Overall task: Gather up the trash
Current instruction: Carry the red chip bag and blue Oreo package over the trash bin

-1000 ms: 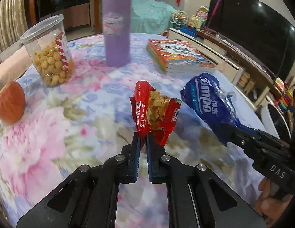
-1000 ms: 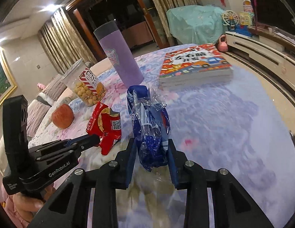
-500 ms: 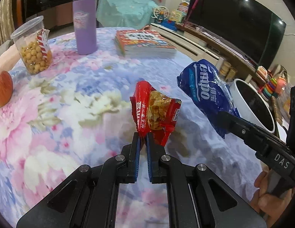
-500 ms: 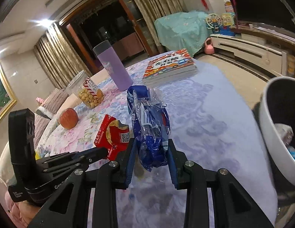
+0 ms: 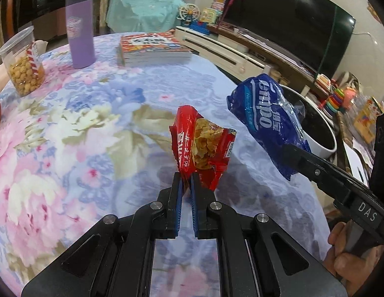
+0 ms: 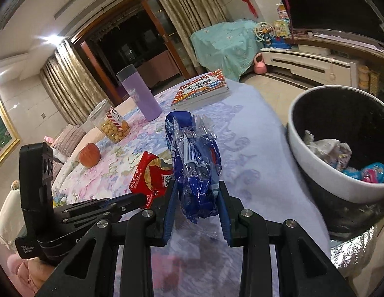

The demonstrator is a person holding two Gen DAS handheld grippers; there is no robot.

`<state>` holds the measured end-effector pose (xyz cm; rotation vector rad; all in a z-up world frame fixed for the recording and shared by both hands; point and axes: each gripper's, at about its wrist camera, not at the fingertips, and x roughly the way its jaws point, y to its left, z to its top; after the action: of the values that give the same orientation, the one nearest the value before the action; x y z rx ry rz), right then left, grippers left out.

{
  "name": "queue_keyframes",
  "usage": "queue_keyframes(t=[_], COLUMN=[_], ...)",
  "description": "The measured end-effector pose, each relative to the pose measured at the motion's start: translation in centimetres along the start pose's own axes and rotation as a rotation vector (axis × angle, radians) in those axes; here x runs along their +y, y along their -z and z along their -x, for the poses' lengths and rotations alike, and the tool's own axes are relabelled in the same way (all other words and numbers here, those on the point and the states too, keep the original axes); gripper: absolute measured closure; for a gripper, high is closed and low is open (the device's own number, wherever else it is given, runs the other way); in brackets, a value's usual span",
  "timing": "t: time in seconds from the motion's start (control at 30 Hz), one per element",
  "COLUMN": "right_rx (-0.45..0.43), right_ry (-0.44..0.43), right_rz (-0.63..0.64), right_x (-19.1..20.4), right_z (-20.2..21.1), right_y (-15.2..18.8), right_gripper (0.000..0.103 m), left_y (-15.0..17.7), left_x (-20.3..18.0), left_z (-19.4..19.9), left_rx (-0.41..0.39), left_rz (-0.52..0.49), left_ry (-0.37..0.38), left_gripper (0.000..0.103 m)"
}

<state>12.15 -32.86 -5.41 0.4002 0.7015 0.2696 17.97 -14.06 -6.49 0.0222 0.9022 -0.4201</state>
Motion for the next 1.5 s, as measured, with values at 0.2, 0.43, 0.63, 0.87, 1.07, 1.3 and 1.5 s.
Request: queue_keyframes(t=[0.2,0.43,0.63,0.87,1.07,1.3,1.5], right_rx=[-0.014,-0.021,-0.027,-0.045,-0.075,-0.102,-0.12], right_ry=[0.012,0.015,0.018,0.031,0.049,0.077,0.103], right_rz=[-0.012,-0.03,-0.042,-0.052,-0.064,-0.078,-0.084], right_x=[-0.9,-2.1,-2.8,-3.7,-4.8,-6.2,-7.2], right_z=[1.3,2.5,3.4,4.7,6.2,8.0,9.2], right_y=[0.5,1.2,1.6,1.6,1.4,1.0,0.7], right_gripper=[0.071,0.071,0.071,0.071,0.071,0.071,0.071], left_y=[0.2,0.2,0.1,-0.1,-0.5,-1.3,-1.9], left_x=[-1.9,-2.8,-3.6,-5.3,-6.9,-8.6,-10.2], left_z=[0.5,0.8,0.9,1.0,0.9,0.9,0.8], left_rx=[-0.006,-0.01,-0.012,-0.015,-0.02,-0.027,-0.032], left_rz=[-0.027,-0.037,-0.047,-0.073,-0.101,-0.127,-0.151], left_ry=[0.02,0.027,0.034,0.05,0.067,0.086,0.105], left_gripper=[0.097,0.097,0.097,0.097,0.097,0.097,0.097])
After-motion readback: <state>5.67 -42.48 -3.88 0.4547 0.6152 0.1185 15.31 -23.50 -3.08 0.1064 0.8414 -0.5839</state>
